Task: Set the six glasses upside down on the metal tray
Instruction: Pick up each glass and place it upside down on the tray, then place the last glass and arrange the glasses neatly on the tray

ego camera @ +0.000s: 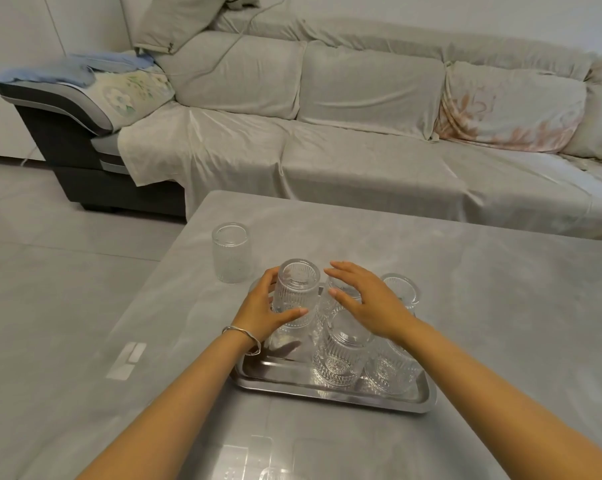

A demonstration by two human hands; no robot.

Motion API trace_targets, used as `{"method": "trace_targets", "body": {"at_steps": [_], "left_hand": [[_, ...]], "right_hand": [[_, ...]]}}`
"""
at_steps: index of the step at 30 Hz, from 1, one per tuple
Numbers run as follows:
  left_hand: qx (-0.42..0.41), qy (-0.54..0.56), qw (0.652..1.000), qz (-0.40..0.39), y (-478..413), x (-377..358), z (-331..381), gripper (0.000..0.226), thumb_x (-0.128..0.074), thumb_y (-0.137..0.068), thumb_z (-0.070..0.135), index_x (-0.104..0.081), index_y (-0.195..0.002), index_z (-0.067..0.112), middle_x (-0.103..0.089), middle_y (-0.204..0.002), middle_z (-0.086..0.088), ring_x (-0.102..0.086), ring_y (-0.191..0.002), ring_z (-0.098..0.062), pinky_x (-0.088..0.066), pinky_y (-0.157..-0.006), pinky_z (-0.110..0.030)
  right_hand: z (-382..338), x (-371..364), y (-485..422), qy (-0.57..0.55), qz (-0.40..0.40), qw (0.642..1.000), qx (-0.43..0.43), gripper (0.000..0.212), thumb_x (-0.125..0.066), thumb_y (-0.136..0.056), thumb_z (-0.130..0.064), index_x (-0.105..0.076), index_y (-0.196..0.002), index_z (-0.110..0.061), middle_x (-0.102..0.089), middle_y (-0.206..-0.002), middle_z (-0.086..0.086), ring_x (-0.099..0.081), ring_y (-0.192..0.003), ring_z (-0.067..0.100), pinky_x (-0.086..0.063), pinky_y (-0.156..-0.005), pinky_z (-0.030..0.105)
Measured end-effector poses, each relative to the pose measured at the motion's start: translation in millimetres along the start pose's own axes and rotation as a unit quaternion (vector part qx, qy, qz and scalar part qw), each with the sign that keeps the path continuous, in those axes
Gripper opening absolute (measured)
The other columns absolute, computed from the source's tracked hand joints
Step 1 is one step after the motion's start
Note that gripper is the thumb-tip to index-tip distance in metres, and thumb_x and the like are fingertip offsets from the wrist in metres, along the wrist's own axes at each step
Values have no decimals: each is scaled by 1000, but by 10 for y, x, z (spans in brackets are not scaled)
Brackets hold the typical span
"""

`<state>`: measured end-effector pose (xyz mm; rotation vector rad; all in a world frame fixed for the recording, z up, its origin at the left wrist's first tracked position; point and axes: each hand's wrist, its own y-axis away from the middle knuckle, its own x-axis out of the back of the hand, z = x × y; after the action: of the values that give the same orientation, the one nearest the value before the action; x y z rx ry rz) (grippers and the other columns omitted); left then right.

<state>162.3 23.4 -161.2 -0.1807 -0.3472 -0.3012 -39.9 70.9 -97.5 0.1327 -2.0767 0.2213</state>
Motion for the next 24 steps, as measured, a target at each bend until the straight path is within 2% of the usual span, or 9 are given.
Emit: {"method": "trace_targets", "body": {"at_steps": [3, 6, 9, 13, 15, 18, 22, 24], "left_hand": [[-12, 4, 1000, -6, 15, 132, 28, 81, -77, -65, 36, -35, -133, 24, -46, -137, -1, -47, -123, -17, -42, -101, -33], [-32, 2, 999, 36, 21, 420, 91, 79, -71, -63, 47, -37, -131, 27, -48, -134, 4, -49, -118, -14, -42, -98, -29], [-52, -8, 995, 90, -4, 771, 117, 73, -67, -63, 49, -43, -128, 25, -54, -125, 3, -55, -110, -13, -47, -91, -27], [-27, 4, 987, 159, -127, 1121, 44, 59, -63, -72, 44, -46, -124, 23, -55, -121, 1, -57, -101, -14, -46, -73, -15], [9, 1, 984, 177, -209, 1208, -39, 55, -59, -79, 42, -44, -128, 22, -52, -129, -3, -52, -102, -13, -43, -75, -16], [60, 4, 987, 152, -331, 1253, -190, 62, -58, -80, 45, -37, -134, 22, -44, -140, -3, -48, -113, -17, -41, -85, -28], [81, 19, 990, 112, -500, 1242, -337, 66, -59, -80, 44, -34, -138, 22, -38, -146, -3, -43, -128, -25, -39, -91, -31], [78, 35, 993, 85, -570, 1241, -382, 66, -59, -78, 47, -38, -135, 23, -41, -144, -1, -43, -128, -25, -39, -93, -31]], "right_hand": [[-12, 24, -20, -3, -15, 1000, 0, 46, -46, -94, -39, -41, -139, -29, -34, -152, -6, -26, -141, 12, -18, -115, 34], [-102, 65, -121, -15, -11, 1000, 17, 44, -45, -95, -39, -42, -138, -30, -35, -152, -5, -29, -140, 12, -20, -116, 35], [-316, 78, -352, -56, -17, 998, 34, 44, -46, -94, -40, -43, -137, -31, -36, -151, -6, -32, -138, 11, -25, -109, 25], [-652, -35, -792, -98, -29, 994, 47, 44, -49, -93, -38, -46, -136, -27, -39, -149, -3, -35, -136, 12, -26, -110, 25], [-782, -115, -1014, -116, -41, 992, 35, 47, -50, -93, -38, -45, -137, -24, -41, -148, -2, -38, -135, 15, -29, -107, 25], [-901, -259, -1330, -143, -94, 985, -15, 58, -52, -91, -43, -37, -142, -19, -37, -151, 1, -41, -133, 21, -34, -103, 29], [-882, -455, -1624, -135, -145, 977, -79, 63, -49, -91, -46, -34, -143, -14, -36, -151, 6, -39, -134, 24, -34, -107, 35], [-846, -513, -1699, -187, -188, 958, -113, 58, -48, -92, -47, -39, -139, -15, -41, -147, 7, -47, -125, 24, -42, -96, 34]]}}
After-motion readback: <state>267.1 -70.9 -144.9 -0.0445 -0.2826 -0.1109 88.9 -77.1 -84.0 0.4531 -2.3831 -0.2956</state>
